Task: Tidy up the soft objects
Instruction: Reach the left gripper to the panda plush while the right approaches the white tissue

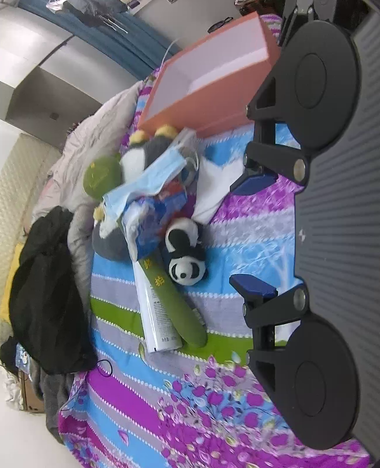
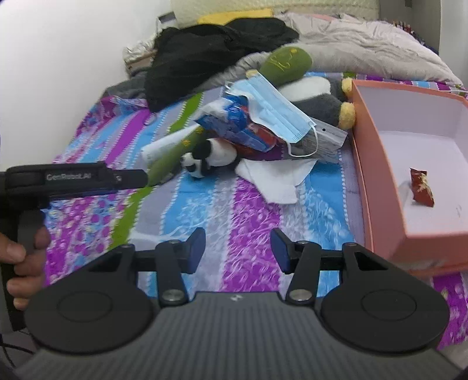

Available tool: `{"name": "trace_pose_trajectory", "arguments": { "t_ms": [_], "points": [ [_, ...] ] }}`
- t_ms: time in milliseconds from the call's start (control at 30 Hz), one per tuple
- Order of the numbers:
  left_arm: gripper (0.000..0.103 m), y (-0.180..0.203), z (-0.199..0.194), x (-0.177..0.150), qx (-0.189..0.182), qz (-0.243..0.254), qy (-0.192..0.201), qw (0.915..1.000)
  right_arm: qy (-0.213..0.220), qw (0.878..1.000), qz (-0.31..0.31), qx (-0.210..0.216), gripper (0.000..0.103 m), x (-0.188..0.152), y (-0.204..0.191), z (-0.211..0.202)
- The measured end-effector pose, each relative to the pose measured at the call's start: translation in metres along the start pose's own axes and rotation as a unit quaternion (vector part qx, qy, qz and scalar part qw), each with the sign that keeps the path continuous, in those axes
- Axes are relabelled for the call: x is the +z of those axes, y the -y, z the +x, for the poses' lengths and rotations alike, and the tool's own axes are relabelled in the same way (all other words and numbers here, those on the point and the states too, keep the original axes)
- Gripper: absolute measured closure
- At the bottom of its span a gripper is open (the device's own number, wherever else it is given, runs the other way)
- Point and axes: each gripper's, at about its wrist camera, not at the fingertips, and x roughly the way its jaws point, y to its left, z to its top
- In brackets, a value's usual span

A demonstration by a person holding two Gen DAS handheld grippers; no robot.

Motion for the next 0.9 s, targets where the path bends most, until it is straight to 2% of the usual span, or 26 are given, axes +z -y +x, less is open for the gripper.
{"name": "trace_pose_trajectory", "arguments": {
  "t_ms": [167,267,367,600,733,800,867,900],
  "points": [
    [0.038,-0.008,0.049,0.021,-0.002,0.015,-0.008,0.9999,-0.017,1.000,-0.011,-0.007,0.051,0.021,0.010,0.047],
    [0.038,-0.010,0.077,0.033,-0.006,0.021,-0.018,0.9996,-0.023,0.999,-0.028,-0.028,0.051,0.031,0.014,0.073],
    [0.038,-0.010,0.102,0.043,-0.009,0.029,-0.021,0.9993,-0.024,0.999,-0.037,-0.024,0.051,0.040,0.019,0.100],
    [0.040,-0.008,0.147,0.054,-0.009,0.041,-0.029,0.9987,-0.044,0.996,-0.068,-0.041,0.051,0.045,0.023,0.154],
    [0.065,-0.006,0.159,0.057,-0.017,0.046,-0.027,0.9984,-0.055,0.992,-0.092,-0.064,0.053,0.041,0.022,0.170],
    [0.071,-0.005,0.162,0.057,-0.013,0.049,-0.027,0.9983,-0.060,0.992,-0.085,-0.065,0.061,0.040,0.024,0.171],
    [0.074,-0.006,0.161,0.057,-0.013,0.051,-0.026,0.9983,-0.065,0.992,-0.088,-0.064,0.078,0.040,0.023,0.167],
    [0.074,-0.006,0.159,0.056,-0.013,0.051,-0.024,0.9983,-0.064,0.992,-0.090,-0.062,0.082,0.040,0.023,0.163]
  ]
}}
